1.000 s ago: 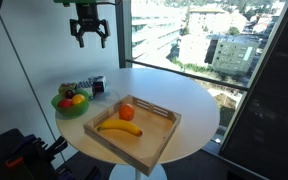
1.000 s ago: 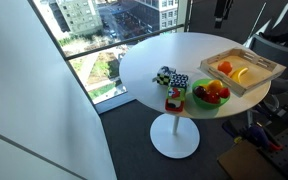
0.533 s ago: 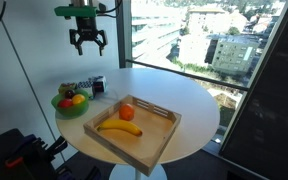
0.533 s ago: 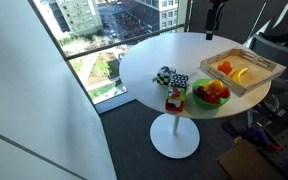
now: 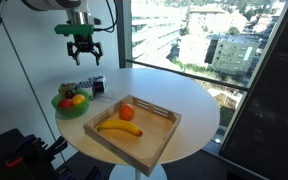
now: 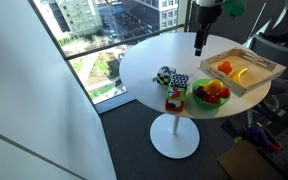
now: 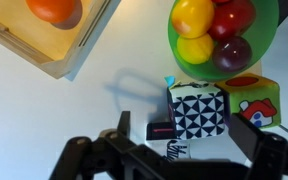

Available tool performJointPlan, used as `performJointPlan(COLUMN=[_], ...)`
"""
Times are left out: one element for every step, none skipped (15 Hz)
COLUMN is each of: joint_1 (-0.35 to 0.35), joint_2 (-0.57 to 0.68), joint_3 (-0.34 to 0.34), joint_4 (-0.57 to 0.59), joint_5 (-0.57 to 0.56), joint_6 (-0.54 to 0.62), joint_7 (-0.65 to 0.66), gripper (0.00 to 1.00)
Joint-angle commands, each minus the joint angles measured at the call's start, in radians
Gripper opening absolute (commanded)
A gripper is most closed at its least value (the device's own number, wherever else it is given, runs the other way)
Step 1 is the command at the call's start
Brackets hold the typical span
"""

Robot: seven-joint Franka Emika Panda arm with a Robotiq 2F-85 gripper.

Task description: Pick up the block with the number four on it and put it in the tray

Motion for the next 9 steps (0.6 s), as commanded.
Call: performJointPlan(joint_1=[0.003, 0.004, 0.006, 0.007, 0.009, 0.009, 0.009, 0.009, 0.008], joint_2=[-0.01, -0.008, -0.004, 0.0, 0.008, 0.016, 0.025, 0.035, 0.043], joint_3=[0.014, 0.018, 0.021, 0.025, 0.028, 0.031, 0.033, 0.036, 0.037], joint_4=[-0.044, -0.054, -0.063, -0.072, -0.079, -0.084, -0.088, -0.089, -0.089], joint_5=[0.023, 0.024, 0.032, 0.036, 0.034, 0.037, 0.036, 0.036, 0.037], joint_6=[0.074, 0.092, 0.107, 0.121, 0.135, 0.144, 0.15, 0.152, 0.152], joint_7=[-0.012, -0.012, -0.018, -0.019, -0.015, -0.015, -0.013, -0.013, -0.015], gripper=[1.0, 1.0, 1.0, 1.0, 1.0, 1.0, 1.0, 1.0, 1.0])
